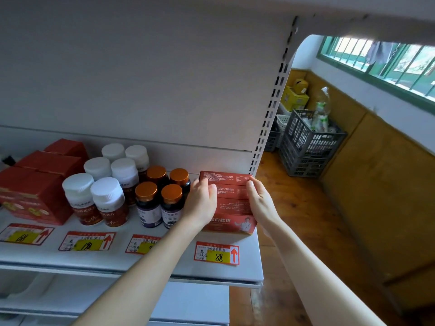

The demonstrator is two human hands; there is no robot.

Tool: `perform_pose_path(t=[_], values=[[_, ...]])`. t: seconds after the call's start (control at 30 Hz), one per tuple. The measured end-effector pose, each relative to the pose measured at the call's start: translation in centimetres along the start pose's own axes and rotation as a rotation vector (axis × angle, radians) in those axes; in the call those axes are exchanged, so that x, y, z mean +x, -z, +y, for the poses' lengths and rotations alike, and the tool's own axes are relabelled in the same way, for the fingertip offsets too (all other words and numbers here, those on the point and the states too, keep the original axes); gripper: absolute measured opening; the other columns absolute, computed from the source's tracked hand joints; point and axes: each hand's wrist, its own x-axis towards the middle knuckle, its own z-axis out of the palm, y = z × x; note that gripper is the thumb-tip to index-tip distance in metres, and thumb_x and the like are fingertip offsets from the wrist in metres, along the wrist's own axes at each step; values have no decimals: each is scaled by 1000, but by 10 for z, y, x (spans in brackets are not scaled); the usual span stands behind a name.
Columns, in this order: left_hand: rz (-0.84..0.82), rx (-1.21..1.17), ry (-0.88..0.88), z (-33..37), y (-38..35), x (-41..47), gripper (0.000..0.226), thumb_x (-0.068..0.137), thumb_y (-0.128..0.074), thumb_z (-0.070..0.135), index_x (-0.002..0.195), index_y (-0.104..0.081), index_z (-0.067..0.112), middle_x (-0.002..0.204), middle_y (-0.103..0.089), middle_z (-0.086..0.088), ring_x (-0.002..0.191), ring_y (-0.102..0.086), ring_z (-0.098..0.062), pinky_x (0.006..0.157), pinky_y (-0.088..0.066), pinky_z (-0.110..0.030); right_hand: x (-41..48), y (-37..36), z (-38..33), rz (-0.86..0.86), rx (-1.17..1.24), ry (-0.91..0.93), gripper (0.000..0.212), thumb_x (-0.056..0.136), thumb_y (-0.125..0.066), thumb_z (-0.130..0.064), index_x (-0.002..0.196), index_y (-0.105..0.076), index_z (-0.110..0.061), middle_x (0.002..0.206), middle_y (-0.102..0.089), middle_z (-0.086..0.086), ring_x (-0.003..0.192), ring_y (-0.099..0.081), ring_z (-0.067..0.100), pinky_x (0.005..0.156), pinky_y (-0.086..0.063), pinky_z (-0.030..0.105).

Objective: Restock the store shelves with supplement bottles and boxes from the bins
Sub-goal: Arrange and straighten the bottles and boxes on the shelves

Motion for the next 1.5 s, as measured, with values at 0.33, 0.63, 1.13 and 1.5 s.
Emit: perform_pose_path(t=[0.33,0.63,1.13,1.5], values=[[25,-20,-6,-2,0,0,41,102,-26,24,131,-42,0,134,-45,-15,119,-46,-22,81,-30,-16,2,-4,4,28,-34,10,41,99,-31,-38,135,-37,-20,127,-52,9,111,-55,22,96,-48,45],[7,-20,-27,-5,1,1,42,102,-26,23,135,-39,1,135,-43,-15,120,-45,-23,82,-31,-17,4,-7,6,76,-102,39,37,98,-31,-40,128,-40,-21,119,-54,9,107,-56,22,94,-49,47],[4,29,-40,-8,-2,1,41,101,-28,24,133,-39,0,131,-41,-19,116,-46,-24,82,-33,-18,-1,-7,0,119,-172,62,37,98,-34,-38,127,-44,-18,121,-55,10,105,-57,21,92,-50,44],[87,176,-187,7,11,-17,42,101,-28,22,135,-38,-1,146,-32,-17,134,-33,-27,106,-32,-29,-12,5,-14,167,-354,223,29,97,-41,-24,107,-59,-4,103,-56,6,94,-53,16,84,-48,32]])
